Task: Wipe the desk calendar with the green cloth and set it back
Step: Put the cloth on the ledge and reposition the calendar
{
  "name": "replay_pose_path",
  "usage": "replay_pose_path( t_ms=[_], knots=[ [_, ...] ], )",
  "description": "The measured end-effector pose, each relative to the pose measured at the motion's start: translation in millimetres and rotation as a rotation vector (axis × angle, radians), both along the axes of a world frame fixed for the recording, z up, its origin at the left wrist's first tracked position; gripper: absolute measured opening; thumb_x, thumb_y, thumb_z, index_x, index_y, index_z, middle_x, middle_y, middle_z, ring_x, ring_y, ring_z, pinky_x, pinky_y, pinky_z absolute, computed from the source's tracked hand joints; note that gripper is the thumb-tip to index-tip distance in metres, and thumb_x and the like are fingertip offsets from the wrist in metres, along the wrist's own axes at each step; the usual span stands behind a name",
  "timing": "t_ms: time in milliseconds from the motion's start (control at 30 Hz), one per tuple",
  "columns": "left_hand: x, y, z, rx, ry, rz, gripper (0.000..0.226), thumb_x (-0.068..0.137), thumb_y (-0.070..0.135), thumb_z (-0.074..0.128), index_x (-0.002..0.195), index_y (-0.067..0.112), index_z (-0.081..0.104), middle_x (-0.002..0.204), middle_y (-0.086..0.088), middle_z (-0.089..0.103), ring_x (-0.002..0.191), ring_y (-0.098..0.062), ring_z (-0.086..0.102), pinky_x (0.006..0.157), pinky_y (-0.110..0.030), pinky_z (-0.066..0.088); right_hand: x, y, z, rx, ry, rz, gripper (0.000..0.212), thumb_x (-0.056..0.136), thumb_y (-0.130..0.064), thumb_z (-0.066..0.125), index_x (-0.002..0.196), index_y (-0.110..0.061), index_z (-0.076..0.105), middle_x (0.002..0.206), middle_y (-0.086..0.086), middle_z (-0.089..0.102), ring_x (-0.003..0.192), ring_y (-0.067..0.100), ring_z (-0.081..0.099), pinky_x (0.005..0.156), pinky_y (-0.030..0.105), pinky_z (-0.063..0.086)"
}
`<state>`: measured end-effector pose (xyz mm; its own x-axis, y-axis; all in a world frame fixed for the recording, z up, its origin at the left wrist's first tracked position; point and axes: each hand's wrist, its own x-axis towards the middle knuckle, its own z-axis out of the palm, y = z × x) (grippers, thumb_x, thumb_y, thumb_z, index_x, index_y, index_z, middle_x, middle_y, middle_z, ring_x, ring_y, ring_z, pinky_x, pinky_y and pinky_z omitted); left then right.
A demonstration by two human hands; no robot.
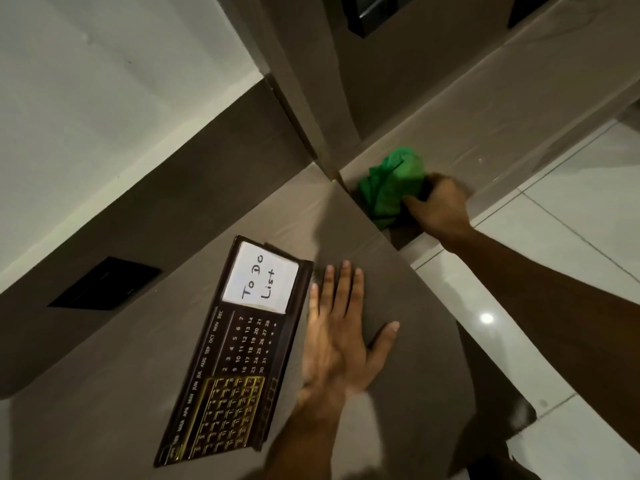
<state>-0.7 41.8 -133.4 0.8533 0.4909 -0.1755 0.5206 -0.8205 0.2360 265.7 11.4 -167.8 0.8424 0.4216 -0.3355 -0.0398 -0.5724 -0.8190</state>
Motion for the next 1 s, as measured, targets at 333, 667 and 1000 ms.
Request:
replay_pose_path(
  t_ms=[333, 667, 1000],
  knots=[
    [0.9, -2.2, -0.9, 0.033, 0.022, -0.02, 0.089, 0.092, 0.076, 0.019, 0.16, 0.023, -0.004, 0.172, 0.0, -0.007, 0.158, -0.018, -0.016, 0.128, -0.048, -0.003, -81.4, -21.9, 40.2, 0.237, -0.439, 0.22, 0.032, 0.086, -0.013, 0.063, 0.117, -0.022, 0.058, 0.12, 0.005, 0.048, 0.109, 0.017, 0.049, 0.091, 0.033, 0.048],
    [-5.4, -6.0, 32.1, -0.092, -0.06, 0.063, 0.07, 0.093, 0.059, 0.048, 0.151, 0.022, 0.037, 0.161, -0.007, 0.037, 0.154, -0.025, 0.028, 0.13, -0.042, 0.017, -116.9, 31.5, 80.0, 0.216, -0.287, 0.818, 0.056, 0.08, -0.002, 0.065, 0.131, -0.018, 0.053, 0.129, 0.002, 0.058, 0.116, 0.016, 0.054, 0.089, 0.019, 0.039],
    [-120.3, -12.6, 86.0, 0.284, -0.055, 0.578, 0.143, 0.041, 0.051, 0.097, 0.156, 0.019, 0.017, 0.164, -0.012, 0.013, 0.152, -0.029, 0.006, 0.118, -0.063, 0.012, -149.4, 53.0, 78.1, 0.166, -0.115, 0.999, 0.106, 0.062, -0.01, 0.085, 0.145, -0.038, 0.025, 0.142, -0.004, 0.046, 0.125, 0.015, 0.046, 0.091, 0.028, 0.046]
  ],
)
